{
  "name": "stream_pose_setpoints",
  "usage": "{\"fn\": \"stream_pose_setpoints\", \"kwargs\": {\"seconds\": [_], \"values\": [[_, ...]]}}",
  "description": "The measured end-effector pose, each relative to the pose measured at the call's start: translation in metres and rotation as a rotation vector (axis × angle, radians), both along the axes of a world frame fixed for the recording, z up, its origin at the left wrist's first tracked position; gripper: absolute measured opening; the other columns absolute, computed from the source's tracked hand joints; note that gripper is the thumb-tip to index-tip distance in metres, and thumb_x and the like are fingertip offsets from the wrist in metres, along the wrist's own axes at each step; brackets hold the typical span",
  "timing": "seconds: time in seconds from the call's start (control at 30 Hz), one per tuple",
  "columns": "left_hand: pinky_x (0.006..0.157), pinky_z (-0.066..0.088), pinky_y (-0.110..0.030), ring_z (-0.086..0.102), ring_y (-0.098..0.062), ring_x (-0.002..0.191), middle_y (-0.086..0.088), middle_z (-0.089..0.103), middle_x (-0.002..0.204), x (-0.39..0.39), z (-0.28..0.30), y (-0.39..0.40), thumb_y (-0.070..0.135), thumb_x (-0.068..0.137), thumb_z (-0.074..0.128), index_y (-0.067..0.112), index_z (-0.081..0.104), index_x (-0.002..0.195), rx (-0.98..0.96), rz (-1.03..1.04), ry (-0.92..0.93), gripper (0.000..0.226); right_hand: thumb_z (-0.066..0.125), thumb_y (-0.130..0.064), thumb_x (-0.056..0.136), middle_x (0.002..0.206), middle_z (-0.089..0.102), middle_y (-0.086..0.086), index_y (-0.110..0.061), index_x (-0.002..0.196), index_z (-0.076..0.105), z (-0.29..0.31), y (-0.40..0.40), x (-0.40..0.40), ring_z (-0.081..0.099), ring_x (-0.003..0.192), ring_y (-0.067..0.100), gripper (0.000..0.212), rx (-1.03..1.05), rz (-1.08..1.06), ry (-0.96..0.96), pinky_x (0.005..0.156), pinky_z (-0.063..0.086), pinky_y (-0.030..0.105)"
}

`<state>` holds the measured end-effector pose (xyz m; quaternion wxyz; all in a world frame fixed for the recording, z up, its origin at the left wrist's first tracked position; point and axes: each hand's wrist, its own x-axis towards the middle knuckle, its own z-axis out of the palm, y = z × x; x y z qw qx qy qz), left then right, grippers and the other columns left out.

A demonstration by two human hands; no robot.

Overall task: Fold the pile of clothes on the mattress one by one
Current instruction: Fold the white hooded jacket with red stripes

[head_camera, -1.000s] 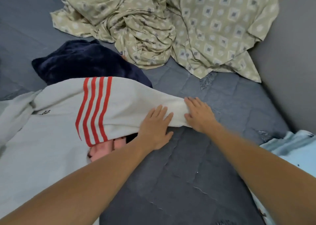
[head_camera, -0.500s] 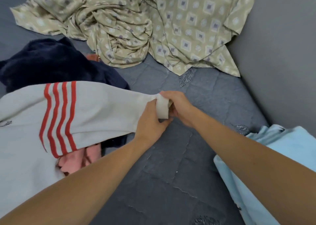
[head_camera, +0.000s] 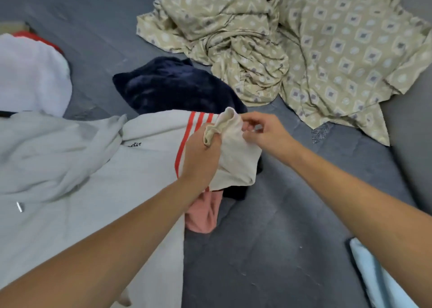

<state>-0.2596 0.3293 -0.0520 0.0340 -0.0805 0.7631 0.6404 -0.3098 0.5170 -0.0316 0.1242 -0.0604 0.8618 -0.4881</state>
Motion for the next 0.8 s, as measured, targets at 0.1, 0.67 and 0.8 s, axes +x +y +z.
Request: {"fn": "stream_pose_setpoints", "kwargs": {"seconds": [0.1, 0.67, 0.8], "values": [[0.082, 0.059, -0.050, 0.068, -0.028, 0.090, -0.010, 0.070, 0.097, 0.009, 0.015, -0.049, 0.020, 0.094, 0.057, 0.012, 0.065, 0.102, 0.060, -0.023, -0.062, 0.014, 0.081, -0.022, 0.086, 0.098, 0.057, -0.002, -0.032, 0.095, 0.072, 0.003, -0.040, 0.000, 0.051, 0.093, 0.011, 0.017, 0.173, 0.100, 0.160, 0.089, 0.041, 0.025], [0.079, 0.053, -0.033, 0.063, -0.012, 0.082, -0.001, 0.072, 0.092, 0.034, 0.024, -0.369, 0.025, 0.101, 0.065, 0.007, 0.070, 0.097, 0.014, 0.349, 0.022, 0.019, 0.072, -0.043, 0.093, 0.091, 0.065, -0.004, -0.024, 0.096, 0.070, 0.036, -0.296, -0.005, 0.056, 0.091, 0.021, 0.019, 0.658, 0.570, 0.152, 0.084, 0.047, 0.044], [0.067, 0.046, -0.036, 0.050, -0.013, 0.071, 0.001, 0.057, 0.073, 0.062, 0.007, -0.484, 0.031, 0.101, 0.064, 0.007, 0.059, 0.081, -0.035, 0.439, -0.005, 0.032, 0.062, -0.044, 0.101, 0.065, 0.051, -0.009, -0.034, 0.078, 0.052, 0.030, -0.395, 0.003, 0.049, 0.062, 0.008, 0.027, 0.511, 0.560, 0.203, 0.062, 0.035, 0.035]]}}
